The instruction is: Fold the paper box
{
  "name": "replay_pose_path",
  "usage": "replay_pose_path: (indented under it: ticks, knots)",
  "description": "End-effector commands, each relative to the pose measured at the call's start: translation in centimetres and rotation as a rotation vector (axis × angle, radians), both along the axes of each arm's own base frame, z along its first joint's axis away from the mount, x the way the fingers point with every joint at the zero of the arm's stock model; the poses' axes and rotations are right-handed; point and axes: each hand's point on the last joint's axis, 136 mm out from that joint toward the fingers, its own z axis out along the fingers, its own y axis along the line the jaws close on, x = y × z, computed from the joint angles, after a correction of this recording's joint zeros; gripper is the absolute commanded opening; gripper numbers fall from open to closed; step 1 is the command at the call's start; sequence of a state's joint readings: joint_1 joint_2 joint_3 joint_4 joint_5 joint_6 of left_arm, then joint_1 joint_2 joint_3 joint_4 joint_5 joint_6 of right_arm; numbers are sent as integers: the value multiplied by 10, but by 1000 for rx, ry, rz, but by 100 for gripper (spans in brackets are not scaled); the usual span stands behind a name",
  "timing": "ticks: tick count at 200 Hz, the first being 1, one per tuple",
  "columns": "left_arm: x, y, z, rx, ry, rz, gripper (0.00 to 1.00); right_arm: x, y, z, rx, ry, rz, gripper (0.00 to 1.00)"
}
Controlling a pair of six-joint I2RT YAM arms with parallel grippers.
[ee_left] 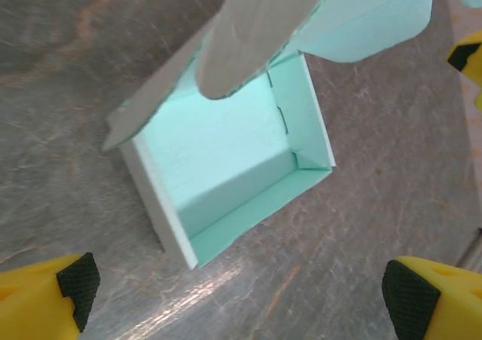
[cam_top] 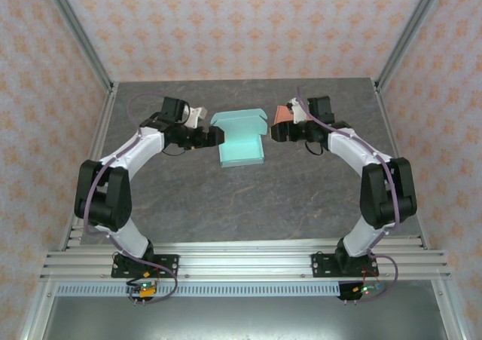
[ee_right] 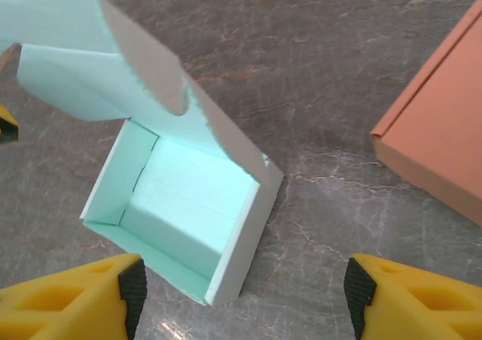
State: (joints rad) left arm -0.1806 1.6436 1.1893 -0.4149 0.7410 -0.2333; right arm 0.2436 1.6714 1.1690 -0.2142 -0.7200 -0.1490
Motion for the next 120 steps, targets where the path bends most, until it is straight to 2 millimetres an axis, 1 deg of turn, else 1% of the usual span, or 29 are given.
replay_pose_path:
  ticks: [1,12,20,34,42,50,66,77,85,95,100,120]
  knots:
    - [11,17,29,86,-152,49,100,3,12,6,-17,-12,57,72]
    - [16,19,34,108,-196,44,100,7,16,5,-13,-2,70,72]
    - [20,20,34,123,-205,32,100,10,21,5,-4,2,80,72]
    - [26,10,36,86,-200,-7,100,17,30,5,1,8,92,72]
    - [28,3,37,47,-202,-23,98,20,35,6,-2,10,93,72]
    - [32,0,37,24,-212,-20,96,23,38,7,-2,9,97,71]
    - [37,2,34,34,-228,-9,93,30,39,6,-7,16,82,66]
    - [40,5,32,61,-218,4,86,33,40,5,-6,26,80,63]
    - [42,5,30,68,-215,8,79,33,43,4,6,36,94,58]
    - [46,3,29,49,-222,14,63,33,48,5,21,50,114,52]
    - [48,1,28,35,-224,20,58,33,49,4,25,57,119,50]
    - [51,-4,21,13,-197,26,55,35,53,4,36,70,129,48]
